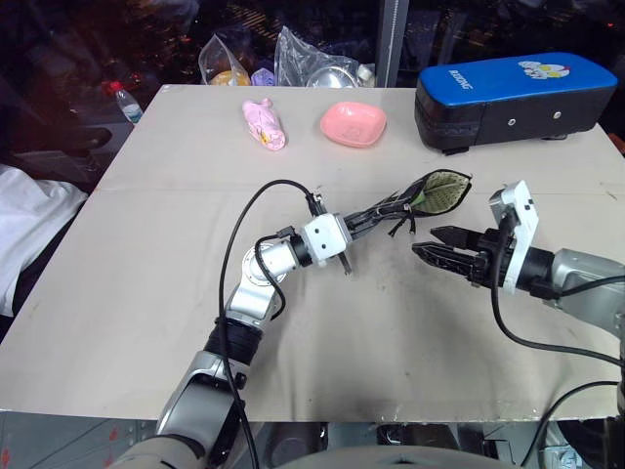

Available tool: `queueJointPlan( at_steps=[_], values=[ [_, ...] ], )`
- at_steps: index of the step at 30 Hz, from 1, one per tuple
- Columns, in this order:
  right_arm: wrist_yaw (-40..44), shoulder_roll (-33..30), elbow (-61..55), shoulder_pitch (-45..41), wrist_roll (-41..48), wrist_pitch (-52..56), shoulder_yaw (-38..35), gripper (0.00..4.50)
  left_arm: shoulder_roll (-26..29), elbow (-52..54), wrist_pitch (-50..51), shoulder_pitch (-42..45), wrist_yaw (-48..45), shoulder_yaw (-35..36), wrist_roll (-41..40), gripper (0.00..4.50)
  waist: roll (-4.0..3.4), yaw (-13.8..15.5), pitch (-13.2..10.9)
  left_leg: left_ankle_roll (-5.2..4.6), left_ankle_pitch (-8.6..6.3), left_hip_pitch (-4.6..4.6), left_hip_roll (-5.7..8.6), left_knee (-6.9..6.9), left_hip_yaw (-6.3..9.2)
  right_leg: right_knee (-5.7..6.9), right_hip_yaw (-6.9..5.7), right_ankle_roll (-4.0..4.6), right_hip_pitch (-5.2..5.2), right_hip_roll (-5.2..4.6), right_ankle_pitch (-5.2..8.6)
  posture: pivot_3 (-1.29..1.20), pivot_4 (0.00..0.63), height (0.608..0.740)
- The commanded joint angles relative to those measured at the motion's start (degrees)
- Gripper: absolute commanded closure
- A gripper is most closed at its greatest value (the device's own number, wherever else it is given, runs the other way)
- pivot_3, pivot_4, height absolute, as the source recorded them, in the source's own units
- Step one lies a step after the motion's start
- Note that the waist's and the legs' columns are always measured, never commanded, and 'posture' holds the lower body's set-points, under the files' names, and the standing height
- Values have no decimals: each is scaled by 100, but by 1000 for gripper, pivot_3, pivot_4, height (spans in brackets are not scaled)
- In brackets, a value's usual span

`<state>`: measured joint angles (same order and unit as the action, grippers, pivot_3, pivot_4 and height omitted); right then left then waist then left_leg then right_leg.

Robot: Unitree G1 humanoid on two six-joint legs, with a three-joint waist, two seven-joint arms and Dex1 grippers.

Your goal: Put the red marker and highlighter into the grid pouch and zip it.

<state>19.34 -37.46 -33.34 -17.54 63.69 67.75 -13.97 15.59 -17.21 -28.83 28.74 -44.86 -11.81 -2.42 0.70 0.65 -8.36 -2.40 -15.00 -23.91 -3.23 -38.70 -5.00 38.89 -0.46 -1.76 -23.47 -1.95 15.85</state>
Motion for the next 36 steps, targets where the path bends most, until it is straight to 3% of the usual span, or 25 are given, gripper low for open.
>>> queueJointPlan(
  at_steps=[1,27,29,32,33,36],
  values=[
    [-270,153,86,-167,68,27,164,1782,30,55,-191,71,-48,-42,-19,4500,0,1,0,0,0,0,0,0,0,0,0,0,0,1,0,0,150,737],
    [-770,776,1320,-1034,880,523,351,1782,267,-113,-717,-49,-55,-234,304,4500,0,2,0,-1,0,-1,-1,1,-3,-1,-4,0,-1,-1,0,0,150,737],
    [-858,799,1365,-1039,888,542,352,2533,268,-111,-723,-53,-46,-236,312,4500,0,2,0,-1,0,-1,-2,1,-2,-1,-4,0,-1,-1,0,0,150,737],
    [-978,839,1413,-1033,909,551,332,4116,270,-110,-729,-60,-39,-235,324,4500,0,2,0,-1,0,-1,-2,1,-2,-1,-4,0,-1,-1,0,0,150,737],
    [-1026,862,1431,-1026,938,552,313,4458,272,-113,-732,-60,-39,-235,327,4500,0,2,0,-1,0,-1,-2,1,-3,-1,-4,0,-1,-1,0,0,150,737],
    [-1119,883,1455,-1016,995,558,291,4458,276,-123,-738,-59,-41,-238,331,4500,0,1,0,-1,0,-1,-2,1,-2,-1,-3,0,-1,-1,0,0,150,737]
  ],
)
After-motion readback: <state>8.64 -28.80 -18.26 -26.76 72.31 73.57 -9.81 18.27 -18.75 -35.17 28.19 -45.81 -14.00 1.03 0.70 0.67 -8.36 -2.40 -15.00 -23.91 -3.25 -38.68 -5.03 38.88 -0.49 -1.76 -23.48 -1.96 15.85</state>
